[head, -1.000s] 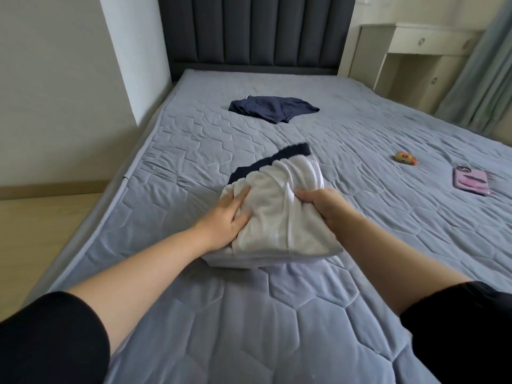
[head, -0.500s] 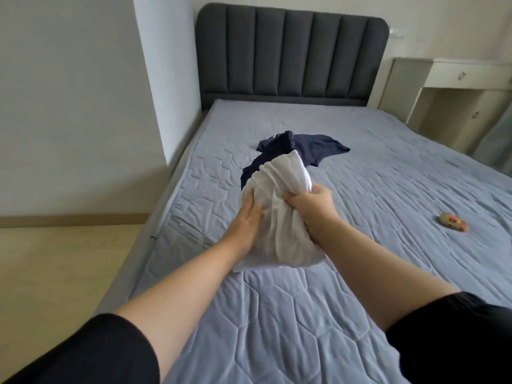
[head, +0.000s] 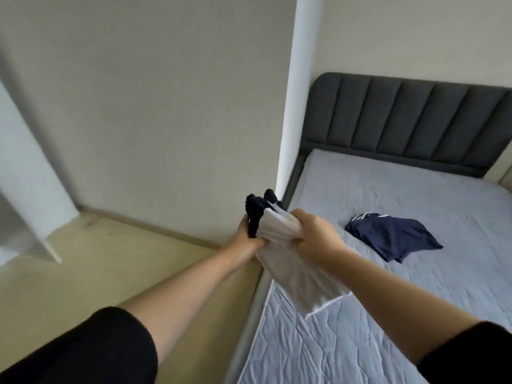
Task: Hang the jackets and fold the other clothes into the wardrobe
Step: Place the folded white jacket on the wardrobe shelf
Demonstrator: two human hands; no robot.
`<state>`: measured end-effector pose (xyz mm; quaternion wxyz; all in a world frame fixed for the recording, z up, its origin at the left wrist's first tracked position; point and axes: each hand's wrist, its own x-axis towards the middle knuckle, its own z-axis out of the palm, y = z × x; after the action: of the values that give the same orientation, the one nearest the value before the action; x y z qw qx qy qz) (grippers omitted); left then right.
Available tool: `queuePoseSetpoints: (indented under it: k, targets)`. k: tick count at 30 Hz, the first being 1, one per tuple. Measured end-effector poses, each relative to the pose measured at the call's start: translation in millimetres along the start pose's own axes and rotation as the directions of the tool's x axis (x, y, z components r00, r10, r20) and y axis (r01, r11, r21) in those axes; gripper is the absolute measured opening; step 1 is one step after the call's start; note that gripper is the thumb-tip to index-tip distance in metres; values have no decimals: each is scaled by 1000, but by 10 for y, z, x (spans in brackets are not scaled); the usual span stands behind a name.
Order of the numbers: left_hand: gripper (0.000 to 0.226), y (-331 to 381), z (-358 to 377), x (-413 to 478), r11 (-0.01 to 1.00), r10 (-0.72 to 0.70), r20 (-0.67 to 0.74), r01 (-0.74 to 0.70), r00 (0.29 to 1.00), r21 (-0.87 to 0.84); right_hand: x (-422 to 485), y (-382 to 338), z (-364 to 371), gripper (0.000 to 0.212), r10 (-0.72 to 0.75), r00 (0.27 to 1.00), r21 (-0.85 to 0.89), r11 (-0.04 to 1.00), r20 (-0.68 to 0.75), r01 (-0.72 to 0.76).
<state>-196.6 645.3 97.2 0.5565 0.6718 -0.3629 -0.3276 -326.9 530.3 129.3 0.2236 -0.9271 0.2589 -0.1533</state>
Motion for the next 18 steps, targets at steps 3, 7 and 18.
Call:
queuePoseSetpoints:
  k: [3, 7, 18]
  targets:
    - [78, 628, -1000, -465, 988, 9, -75, 3, 997, 155, 321, -1038, -266, 43, -194, 970, -280, 932, 147, 229]
    - [119, 1114, -2284, -1011, 854, 47, -207, 68, 977, 516, 684, -2359, -346, 59, -484, 827, -443, 698, 286, 562]
    - [108, 1791, -4856, -2205, 657, -128, -309, 314, 942, 685, 1339, -5142, 358, 54, -791, 510, -339, 403, 337, 850]
